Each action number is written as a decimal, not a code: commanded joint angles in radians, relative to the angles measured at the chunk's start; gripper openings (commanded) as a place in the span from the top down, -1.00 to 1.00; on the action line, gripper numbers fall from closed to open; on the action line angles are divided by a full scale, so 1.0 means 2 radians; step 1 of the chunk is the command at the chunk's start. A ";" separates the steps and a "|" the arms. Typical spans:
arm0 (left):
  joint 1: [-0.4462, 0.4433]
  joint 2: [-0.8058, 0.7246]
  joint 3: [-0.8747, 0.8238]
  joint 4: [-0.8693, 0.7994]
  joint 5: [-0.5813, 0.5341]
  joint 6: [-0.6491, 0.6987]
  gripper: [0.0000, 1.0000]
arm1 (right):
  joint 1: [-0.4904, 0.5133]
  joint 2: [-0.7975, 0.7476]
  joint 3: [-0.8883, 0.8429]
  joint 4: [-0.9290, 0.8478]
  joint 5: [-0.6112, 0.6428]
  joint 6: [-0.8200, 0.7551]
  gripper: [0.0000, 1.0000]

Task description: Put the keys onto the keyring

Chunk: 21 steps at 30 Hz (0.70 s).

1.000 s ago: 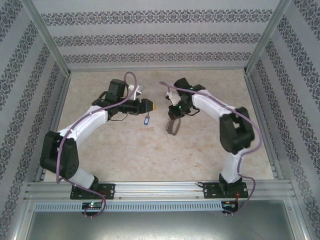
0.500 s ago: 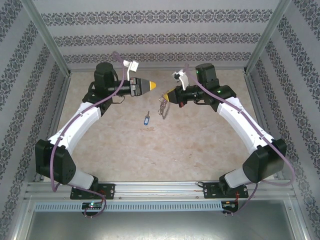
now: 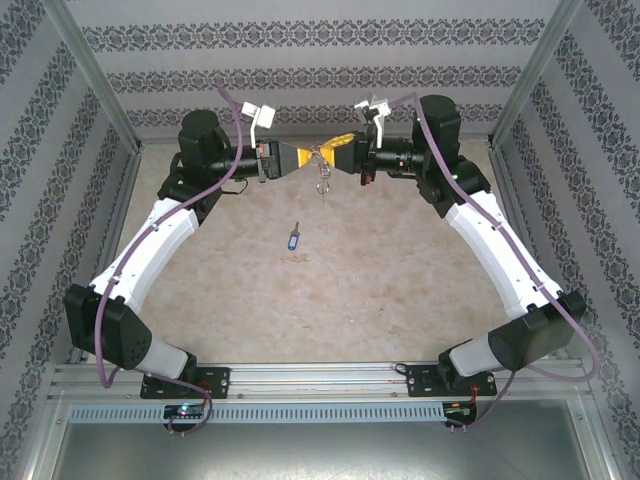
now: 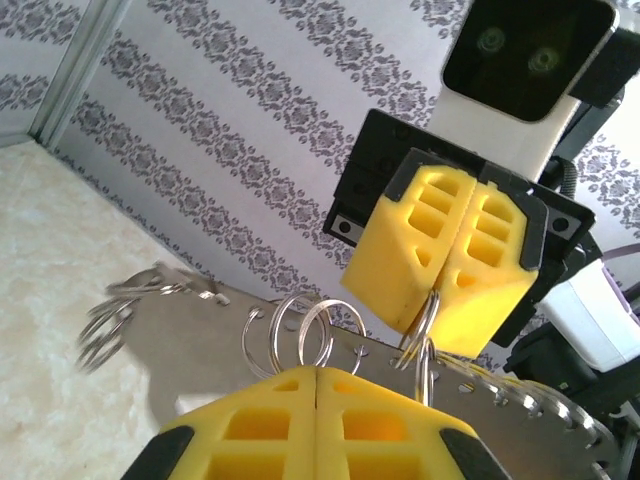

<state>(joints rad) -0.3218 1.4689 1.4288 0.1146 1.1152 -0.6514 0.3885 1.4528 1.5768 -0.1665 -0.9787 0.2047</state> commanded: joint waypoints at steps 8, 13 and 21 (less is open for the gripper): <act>-0.024 -0.006 0.038 -0.004 0.017 0.014 0.96 | -0.003 -0.003 0.019 0.067 -0.007 0.036 1.00; -0.026 -0.007 0.040 0.003 0.020 0.007 0.95 | -0.003 -0.005 0.014 0.070 -0.006 0.037 1.00; -0.029 -0.006 0.043 0.013 0.030 -0.010 0.38 | -0.004 -0.010 0.002 0.072 -0.001 0.036 1.00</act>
<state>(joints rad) -0.3656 1.4689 1.4895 0.1089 1.1366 -0.6628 0.3882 1.4528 1.5875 -0.0685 -0.9787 0.2680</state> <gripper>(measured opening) 0.285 0.065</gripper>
